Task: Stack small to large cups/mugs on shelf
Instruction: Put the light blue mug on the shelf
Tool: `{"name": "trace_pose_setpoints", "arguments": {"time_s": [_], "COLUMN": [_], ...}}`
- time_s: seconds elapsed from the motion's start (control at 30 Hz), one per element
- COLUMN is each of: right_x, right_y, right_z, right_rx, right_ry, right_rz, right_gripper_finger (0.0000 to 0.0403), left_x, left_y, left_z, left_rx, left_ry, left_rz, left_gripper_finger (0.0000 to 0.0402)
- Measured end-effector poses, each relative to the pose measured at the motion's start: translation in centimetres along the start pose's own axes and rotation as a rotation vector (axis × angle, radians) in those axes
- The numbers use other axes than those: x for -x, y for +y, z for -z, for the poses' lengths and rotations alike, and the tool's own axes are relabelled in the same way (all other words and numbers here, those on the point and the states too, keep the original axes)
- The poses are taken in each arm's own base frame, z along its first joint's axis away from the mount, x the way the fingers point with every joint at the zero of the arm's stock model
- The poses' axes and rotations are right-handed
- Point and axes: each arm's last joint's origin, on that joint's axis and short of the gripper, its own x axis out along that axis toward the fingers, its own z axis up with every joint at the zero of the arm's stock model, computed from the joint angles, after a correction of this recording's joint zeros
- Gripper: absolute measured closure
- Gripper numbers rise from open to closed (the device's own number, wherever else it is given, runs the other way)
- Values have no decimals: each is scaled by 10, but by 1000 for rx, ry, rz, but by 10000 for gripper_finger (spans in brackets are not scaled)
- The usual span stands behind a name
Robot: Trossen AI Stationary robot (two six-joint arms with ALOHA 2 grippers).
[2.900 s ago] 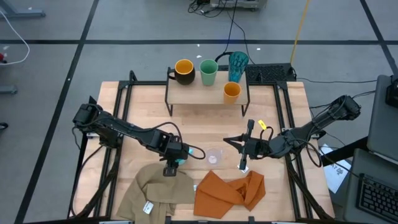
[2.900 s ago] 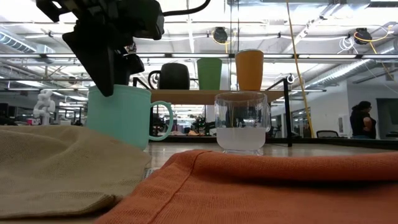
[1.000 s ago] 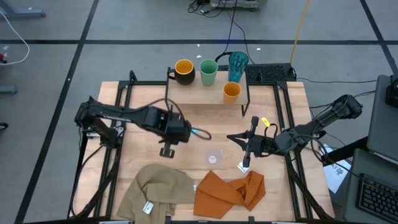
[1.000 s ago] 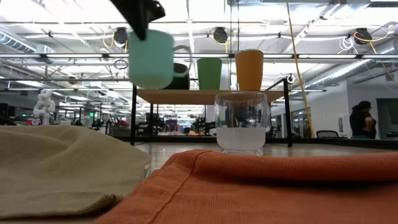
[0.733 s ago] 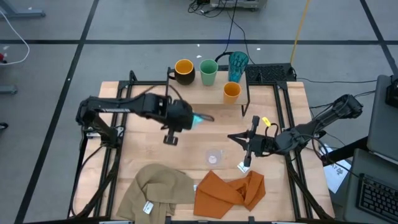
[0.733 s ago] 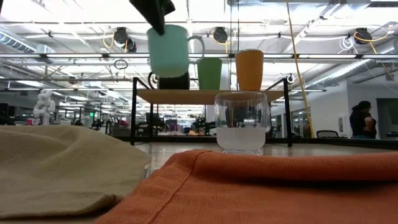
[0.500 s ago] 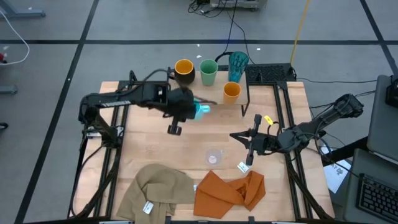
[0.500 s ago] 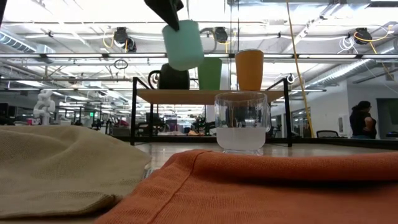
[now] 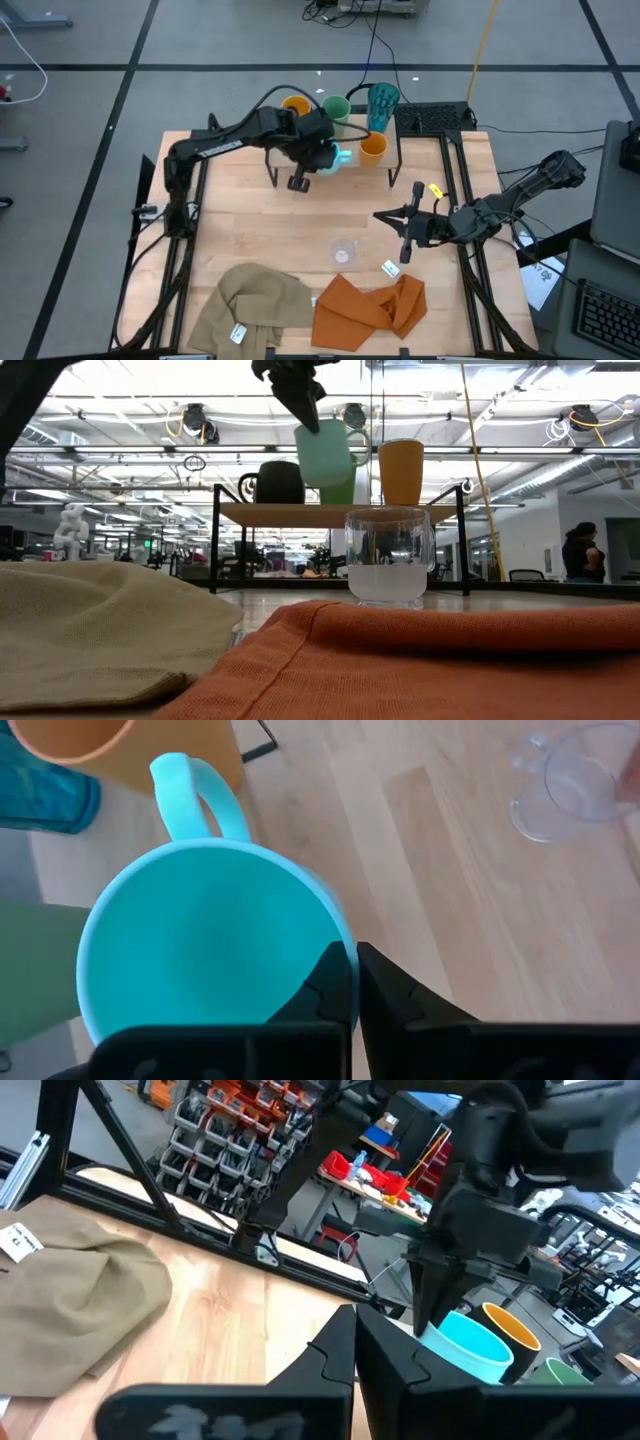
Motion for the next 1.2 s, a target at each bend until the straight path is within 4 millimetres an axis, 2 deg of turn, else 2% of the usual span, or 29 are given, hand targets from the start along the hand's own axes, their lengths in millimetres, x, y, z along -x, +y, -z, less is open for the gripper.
{"name": "trace_pose_setpoints", "arguments": {"time_s": [0.33, 0.8, 1.2], "right_x": [4, 4, 4], "right_y": [-3, -4, -3], "right_z": [2, 2, 3], "right_rx": [13, -8, 0], "right_ry": [14, 16, 26], "right_rz": [-5, -6, -10], "right_gripper_finger": [403, 403, 403], "left_x": [-6, -4, -26], "left_y": [23, 40, 45], "left_z": [8, 16, 17], "left_rx": [-4, -31, -30], "left_ry": [23, -48, -10], "left_rz": [5, 23, 46], "left_gripper_finger": [399, 399, 399]}}
